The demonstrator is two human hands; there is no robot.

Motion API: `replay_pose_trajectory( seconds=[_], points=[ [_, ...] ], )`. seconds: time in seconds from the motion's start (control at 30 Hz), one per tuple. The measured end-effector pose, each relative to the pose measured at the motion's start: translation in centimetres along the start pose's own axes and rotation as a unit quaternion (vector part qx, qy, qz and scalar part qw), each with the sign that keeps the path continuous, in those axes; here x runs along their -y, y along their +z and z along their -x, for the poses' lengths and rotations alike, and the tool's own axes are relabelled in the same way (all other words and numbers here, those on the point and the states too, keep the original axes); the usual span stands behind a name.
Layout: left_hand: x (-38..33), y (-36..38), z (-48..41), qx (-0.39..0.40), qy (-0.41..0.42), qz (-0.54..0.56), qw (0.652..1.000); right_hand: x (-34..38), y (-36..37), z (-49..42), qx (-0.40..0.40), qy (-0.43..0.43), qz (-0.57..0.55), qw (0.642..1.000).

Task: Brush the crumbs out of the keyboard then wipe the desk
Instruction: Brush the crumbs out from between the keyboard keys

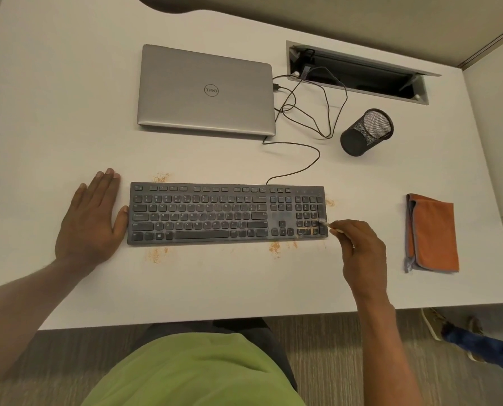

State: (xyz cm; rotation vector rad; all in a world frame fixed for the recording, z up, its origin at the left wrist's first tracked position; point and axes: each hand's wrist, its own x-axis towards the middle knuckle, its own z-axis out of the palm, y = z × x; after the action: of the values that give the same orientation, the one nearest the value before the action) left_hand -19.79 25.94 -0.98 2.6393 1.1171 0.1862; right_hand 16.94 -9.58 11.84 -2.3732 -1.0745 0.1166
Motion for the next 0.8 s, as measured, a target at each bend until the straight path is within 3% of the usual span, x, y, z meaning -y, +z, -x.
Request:
replay_pose_trajectory(
  seconds=[0.27,0.4,0.57,0.8],
  points=[
    [0.1,0.0,0.0,0.002,0.002,-0.002,1.0,1.1,-0.6,-0.3,-0.093,0.06,-0.096,0.989],
    [0.2,0.0,0.0,0.002,0.001,-0.001,1.0,1.0,-0.1,-1.2,-0.034,0.055,-0.138,0.988],
    [0.1,0.0,0.0,0.001,0.0,-0.002,1.0,-0.8,-0.2,-1.5,-0.007,0.052,-0.097,0.994],
    [0.1,0.0,0.0,0.007,-0.003,-0.008,1.0,-0.1,-0.5,-1.0,-0.101,0.127,-0.153,0.975]
  ],
)
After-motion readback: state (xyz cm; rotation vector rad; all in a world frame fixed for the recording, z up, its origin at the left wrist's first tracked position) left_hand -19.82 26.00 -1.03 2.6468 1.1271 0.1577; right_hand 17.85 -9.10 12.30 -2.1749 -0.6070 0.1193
